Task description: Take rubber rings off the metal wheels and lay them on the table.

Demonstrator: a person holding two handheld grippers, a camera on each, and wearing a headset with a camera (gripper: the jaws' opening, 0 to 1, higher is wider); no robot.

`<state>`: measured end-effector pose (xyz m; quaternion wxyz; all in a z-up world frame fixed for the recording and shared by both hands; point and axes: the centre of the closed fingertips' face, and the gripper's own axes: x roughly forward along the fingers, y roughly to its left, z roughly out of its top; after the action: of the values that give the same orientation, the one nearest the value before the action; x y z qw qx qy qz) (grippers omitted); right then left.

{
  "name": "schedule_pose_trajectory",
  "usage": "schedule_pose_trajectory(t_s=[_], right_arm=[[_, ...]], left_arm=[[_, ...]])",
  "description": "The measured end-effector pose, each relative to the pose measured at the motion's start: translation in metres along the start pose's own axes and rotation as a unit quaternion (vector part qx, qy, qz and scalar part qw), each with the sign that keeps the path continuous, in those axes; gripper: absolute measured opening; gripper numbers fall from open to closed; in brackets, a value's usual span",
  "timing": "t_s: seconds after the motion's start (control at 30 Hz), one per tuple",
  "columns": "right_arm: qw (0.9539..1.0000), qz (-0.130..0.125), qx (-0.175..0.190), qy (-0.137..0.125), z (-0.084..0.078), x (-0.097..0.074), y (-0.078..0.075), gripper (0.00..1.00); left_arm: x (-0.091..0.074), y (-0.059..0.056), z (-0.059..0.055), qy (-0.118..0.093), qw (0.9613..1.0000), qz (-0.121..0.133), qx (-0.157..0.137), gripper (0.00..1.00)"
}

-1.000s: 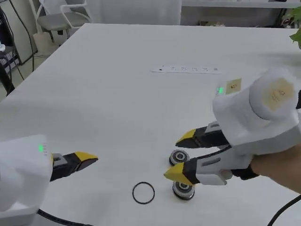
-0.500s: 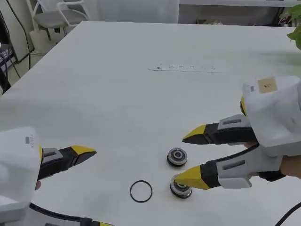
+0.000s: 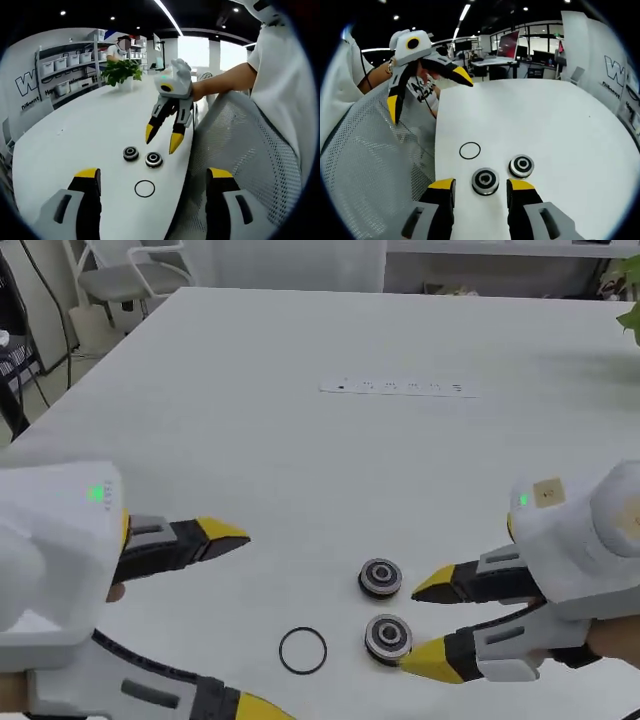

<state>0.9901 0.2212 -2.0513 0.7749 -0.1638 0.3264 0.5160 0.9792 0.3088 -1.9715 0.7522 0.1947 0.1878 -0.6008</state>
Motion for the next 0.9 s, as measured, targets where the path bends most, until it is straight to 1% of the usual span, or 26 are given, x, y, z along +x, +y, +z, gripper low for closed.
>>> schedule_pose_trajectory(t_s=[0.03,0.13,0.17,0.23,0.3,0.33,0.37,0.43,0.5,0.63,0.73,0.8,0.87,0.9], right_arm=[[1.0,0.002,0.009,0.001,-0.003,0.001,0.0,0.39],[0.9999,0.0,0.017,-0.001,-0.004,0.003,-0.002,0.38],[0.9994,-0.001,0.031,-0.016,-0.001,0.005,-0.003,0.37],[0.9988,0.001,0.042,-0.026,-0.001,0.006,-0.004,0.35],[0.9973,-0.004,0.065,-0.034,-0.002,0.007,-0.008,0.34],[0.997,-0.003,0.069,-0.033,-0.004,0.007,-0.009,0.34],[0.9968,-0.004,0.073,-0.033,-0.005,0.007,-0.009,0.33],[0.9972,-0.006,0.07,-0.027,-0.008,0.008,-0.009,0.33],[0.9976,-0.006,0.065,-0.024,-0.009,0.009,-0.008,0.32],[0.9987,-0.002,0.05,-0.013,-0.013,0.013,-0.004,0.3],[0.9991,-0.002,0.043,-0.004,-0.016,0.014,-0.004,0.29],[0.999,-0.003,0.044,-0.001,-0.018,0.014,-0.004,0.29],[0.999,-0.004,0.044,0.002,-0.02,0.015,-0.005,0.29],[0.999,-0.005,0.044,0.003,-0.021,0.015,-0.006,0.28]], left_arm=[[0.002,0.001,0.003,-0.001,1.0,-0.001,0.006,0.84],[0.008,0.007,0.014,-0.007,0.9997,-0.006,0.022,0.8],[0.011,0.01,0.019,-0.011,0.9996,-0.008,0.026,0.79],[0.016,0.013,0.028,-0.016,0.9992,-0.013,0.035,0.77],[0.023,0.015,0.039,-0.024,0.9986,-0.022,0.042,0.76],[0.024,0.015,0.041,-0.026,0.9984,-0.024,0.043,0.76],[0.029,0.015,0.046,-0.034,0.998,-0.03,0.044,0.76],[0.04,0.015,0.054,-0.041,0.9977,-0.041,0.037,0.75],[0.05,0.011,0.059,-0.049,0.9966,-0.057,0.034,0.74],[0.068,0.007,0.063,-0.054,0.9954,-0.072,0.034,0.7],[0.078,0.006,0.06,-0.048,0.9951,-0.077,0.039,0.67],[0.084,0.008,0.056,-0.042,0.9953,-0.076,0.044,0.65],[0.09,0.01,0.049,-0.035,0.9955,-0.074,0.049,0.62],[0.093,0.011,0.044,-0.03,0.9956,-0.073,0.05,0.61]])
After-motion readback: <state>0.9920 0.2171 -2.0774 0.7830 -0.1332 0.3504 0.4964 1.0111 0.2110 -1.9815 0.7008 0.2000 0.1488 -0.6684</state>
